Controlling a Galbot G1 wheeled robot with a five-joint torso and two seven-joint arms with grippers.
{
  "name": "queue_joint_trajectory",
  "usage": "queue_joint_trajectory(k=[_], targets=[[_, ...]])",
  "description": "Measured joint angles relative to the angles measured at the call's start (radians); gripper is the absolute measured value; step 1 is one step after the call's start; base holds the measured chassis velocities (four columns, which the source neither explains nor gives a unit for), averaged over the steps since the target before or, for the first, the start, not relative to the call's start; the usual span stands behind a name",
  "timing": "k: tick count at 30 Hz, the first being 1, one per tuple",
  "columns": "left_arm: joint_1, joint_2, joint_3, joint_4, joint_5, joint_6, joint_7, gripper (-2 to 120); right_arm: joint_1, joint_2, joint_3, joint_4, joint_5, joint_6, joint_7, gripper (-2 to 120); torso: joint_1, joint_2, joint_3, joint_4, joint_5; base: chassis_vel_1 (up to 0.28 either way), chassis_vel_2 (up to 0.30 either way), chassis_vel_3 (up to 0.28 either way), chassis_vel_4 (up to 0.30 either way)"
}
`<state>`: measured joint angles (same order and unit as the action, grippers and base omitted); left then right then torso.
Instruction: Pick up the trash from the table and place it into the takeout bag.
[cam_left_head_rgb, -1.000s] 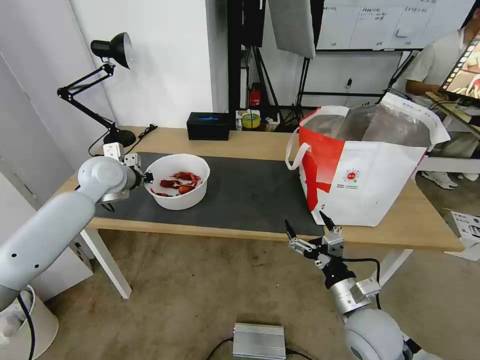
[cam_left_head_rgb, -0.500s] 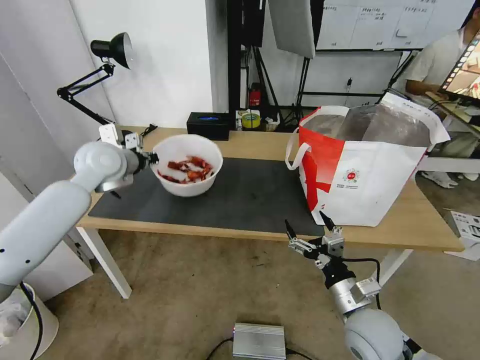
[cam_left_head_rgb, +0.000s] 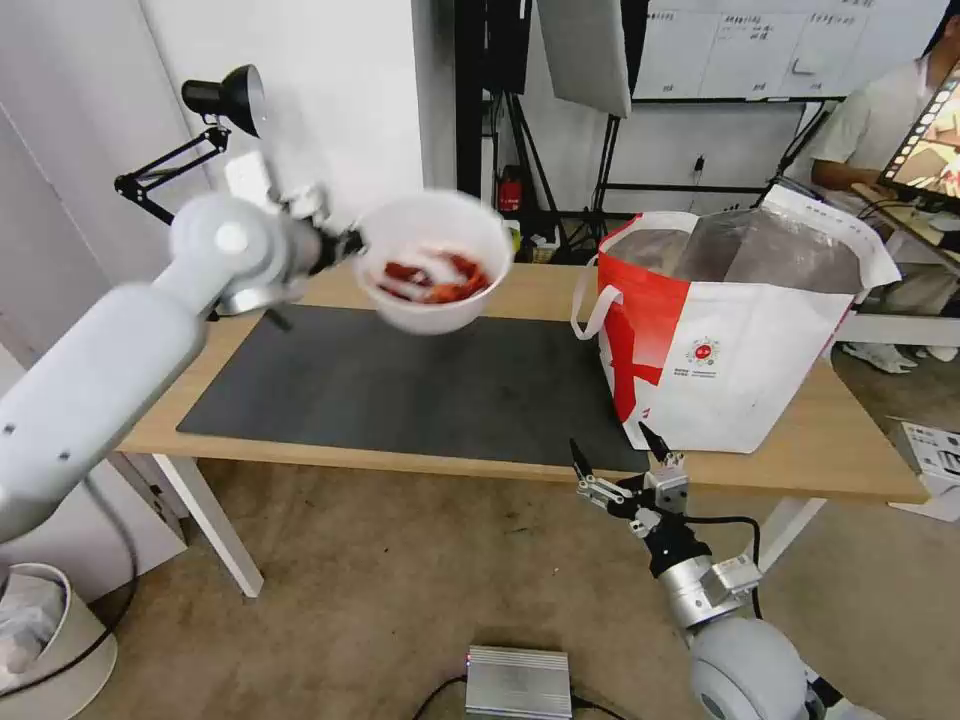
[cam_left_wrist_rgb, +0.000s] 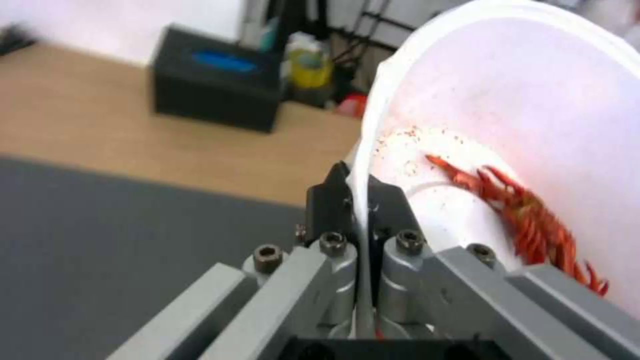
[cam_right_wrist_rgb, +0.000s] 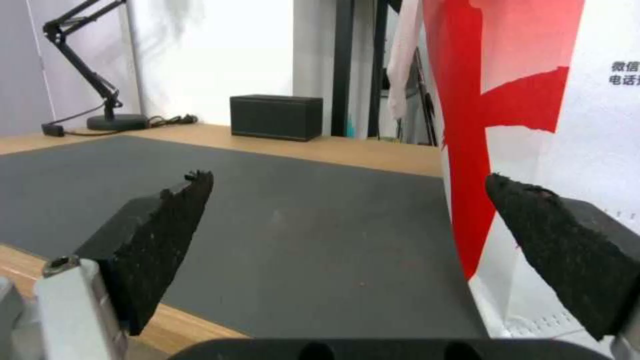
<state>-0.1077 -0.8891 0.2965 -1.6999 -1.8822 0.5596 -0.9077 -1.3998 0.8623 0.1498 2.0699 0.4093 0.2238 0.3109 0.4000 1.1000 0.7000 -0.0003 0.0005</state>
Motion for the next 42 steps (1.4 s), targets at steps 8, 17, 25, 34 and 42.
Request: queue_joint_trajectory(k=[8, 17, 25, 34, 42], targets=[[-0.107, -0.087, 0.064, 0.045, -0.022, -0.002, -0.008, 0, 0.000, 0.000, 0.000, 0.000, 0.000, 0.000, 0.000, 100, 0.000, 0.000, 0.000, 0.0004, -0.0003, 0.000, 0.000, 0.000, 0.000], [-0.199, -0.206, 0.122, 0.140, -0.032, -0.004, -0.010, 0, 0.000, 0.000, 0.000, 0.000, 0.000, 0.000, 0.000, 100, 0.000, 0.000, 0.000, 0.0003, -0.0003, 0.000, 0.000, 0.000, 0.000], [-0.240, -0.318, 0.143, 0.223, 0.036, -0.020, 0.036, 0, 0.000, 0.000, 0.000, 0.000, 0.000, 0.000, 0.000, 100, 0.000, 0.000, 0.000, 0.0004, -0.0004, 0.000, 0.000, 0.000, 0.000], [-0.264, -0.480, 0.137, 0.381, 0.084, -0.033, -0.013, 0, 0.000, 0.000, 0.000, 0.000, 0.000, 0.000, 0.000, 100, 0.000, 0.000, 0.000, 0.0003, -0.0003, 0.000, 0.000, 0.000, 0.000], [-0.236, -0.589, 0.144, 0.463, 0.156, -0.091, -0.050, 0, 0.000, 0.000, 0.000, 0.000, 0.000, 0.000, 0.000, 100, 0.000, 0.000, 0.000, 0.0002, -0.0002, 0.000, 0.000, 0.000, 0.000]])
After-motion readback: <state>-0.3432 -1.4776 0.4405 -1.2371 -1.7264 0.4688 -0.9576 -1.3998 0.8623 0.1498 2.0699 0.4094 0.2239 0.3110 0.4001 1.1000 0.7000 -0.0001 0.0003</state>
